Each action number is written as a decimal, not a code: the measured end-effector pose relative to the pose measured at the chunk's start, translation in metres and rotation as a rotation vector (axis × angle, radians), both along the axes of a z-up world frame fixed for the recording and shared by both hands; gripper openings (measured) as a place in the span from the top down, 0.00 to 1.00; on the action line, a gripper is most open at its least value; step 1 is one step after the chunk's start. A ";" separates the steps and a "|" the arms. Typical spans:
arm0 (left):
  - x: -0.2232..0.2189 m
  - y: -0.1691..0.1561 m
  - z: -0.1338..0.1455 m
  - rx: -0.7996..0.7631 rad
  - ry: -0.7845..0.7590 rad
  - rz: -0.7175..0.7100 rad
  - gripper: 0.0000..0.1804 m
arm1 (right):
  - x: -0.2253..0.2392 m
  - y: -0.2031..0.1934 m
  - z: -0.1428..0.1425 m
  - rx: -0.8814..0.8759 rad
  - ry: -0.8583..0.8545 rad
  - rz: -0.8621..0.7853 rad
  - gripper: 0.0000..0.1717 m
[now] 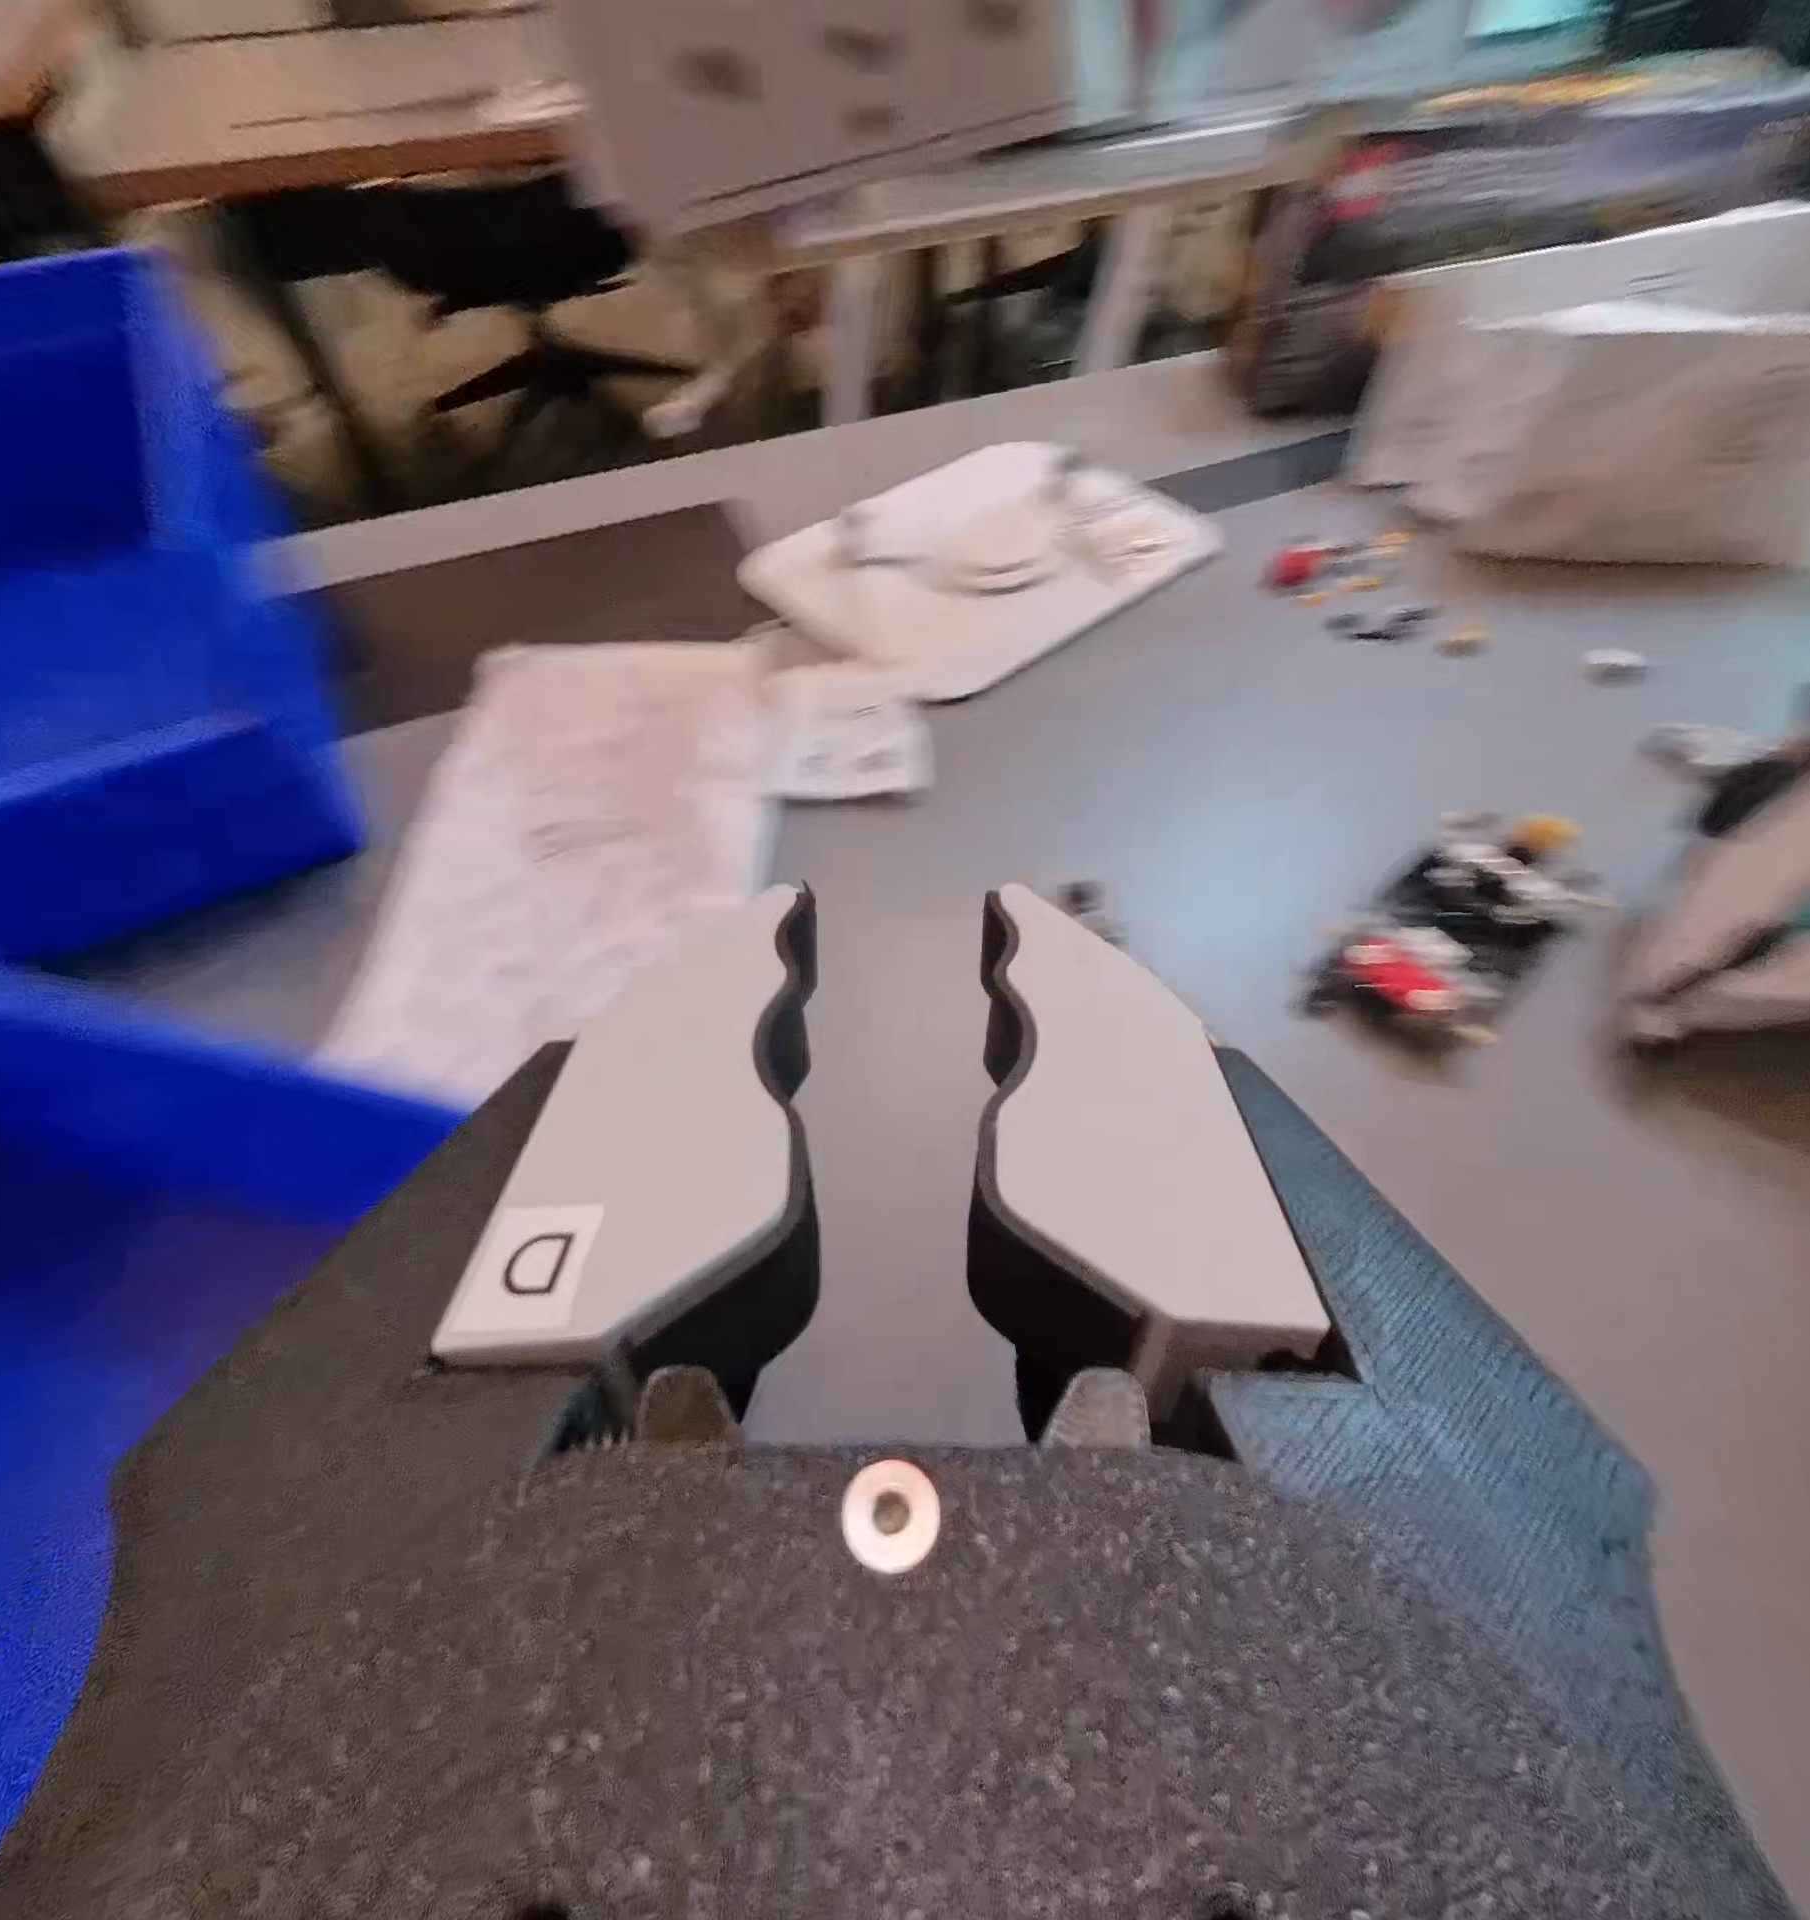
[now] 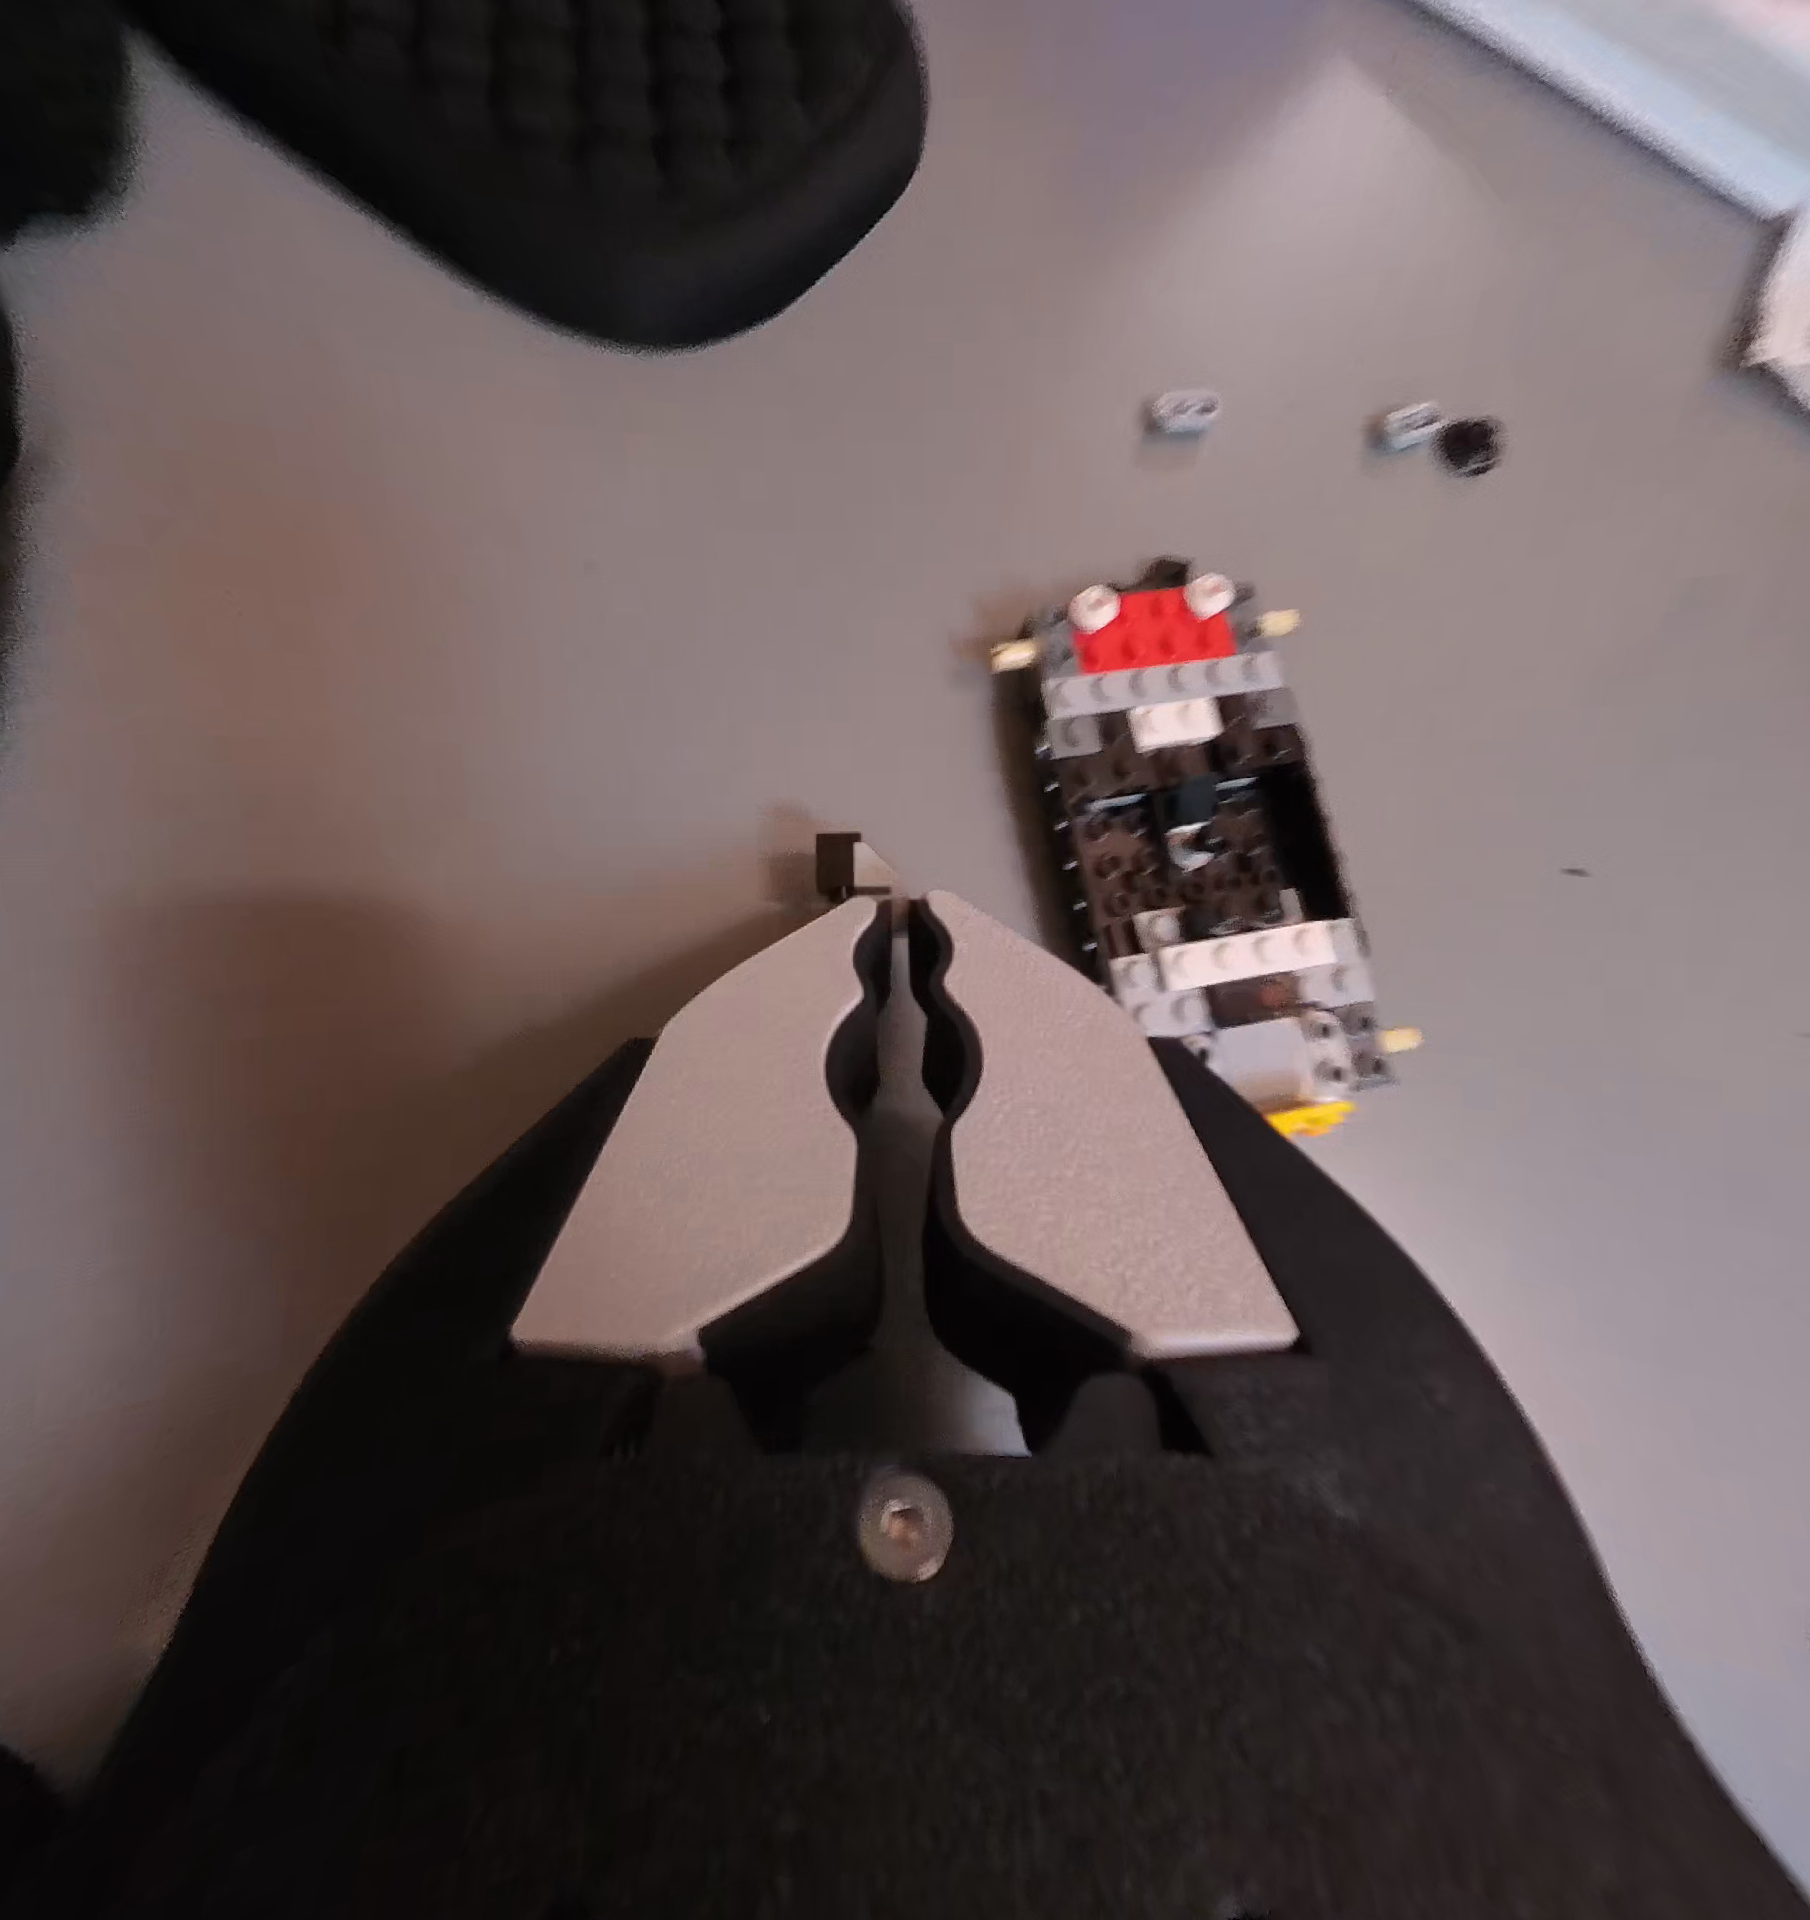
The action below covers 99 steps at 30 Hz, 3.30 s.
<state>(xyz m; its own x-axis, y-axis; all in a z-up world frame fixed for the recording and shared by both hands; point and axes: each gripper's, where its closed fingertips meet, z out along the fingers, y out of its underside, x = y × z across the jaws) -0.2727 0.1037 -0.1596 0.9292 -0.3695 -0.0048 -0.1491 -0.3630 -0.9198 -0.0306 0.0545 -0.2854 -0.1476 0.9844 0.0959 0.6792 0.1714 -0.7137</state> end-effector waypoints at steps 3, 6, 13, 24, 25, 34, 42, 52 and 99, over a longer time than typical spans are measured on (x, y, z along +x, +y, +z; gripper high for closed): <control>0.088 -0.010 -0.006 -0.038 -0.117 -0.311 0.84 | -0.011 0.018 0.029 0.087 0.150 -0.124 0.98; 0.160 -0.032 -0.015 -0.189 -0.363 -0.589 0.85 | -0.021 0.025 0.066 0.197 0.318 -0.202 0.99; 0.209 -0.046 -0.027 -0.395 -0.635 -0.740 0.88 | -0.032 0.016 0.098 0.337 0.441 -0.237 0.99; 0.218 -0.071 -0.043 -0.314 -0.279 -0.875 0.95 | -0.021 0.040 0.113 0.230 0.515 -0.402 0.99; 0.216 -0.068 -0.050 -0.282 -0.196 -0.849 0.95 | -0.014 0.046 0.119 0.190 0.538 -0.425 0.98; -0.015 0.018 0.043 0.267 0.248 0.284 0.96 | 0.024 0.081 0.122 0.160 0.524 -0.570 0.98; -0.155 -0.005 -0.038 -0.218 0.193 0.629 0.84 | 0.023 0.084 0.111 0.132 0.495 -0.588 0.98; -0.014 0.018 0.013 0.068 -0.029 0.062 0.80 | 0.002 0.065 0.112 0.151 0.551 -0.478 0.98; -0.078 0.020 0.047 0.317 0.113 0.350 1.00 | 0.119 0.138 0.081 0.194 0.183 -0.703 0.95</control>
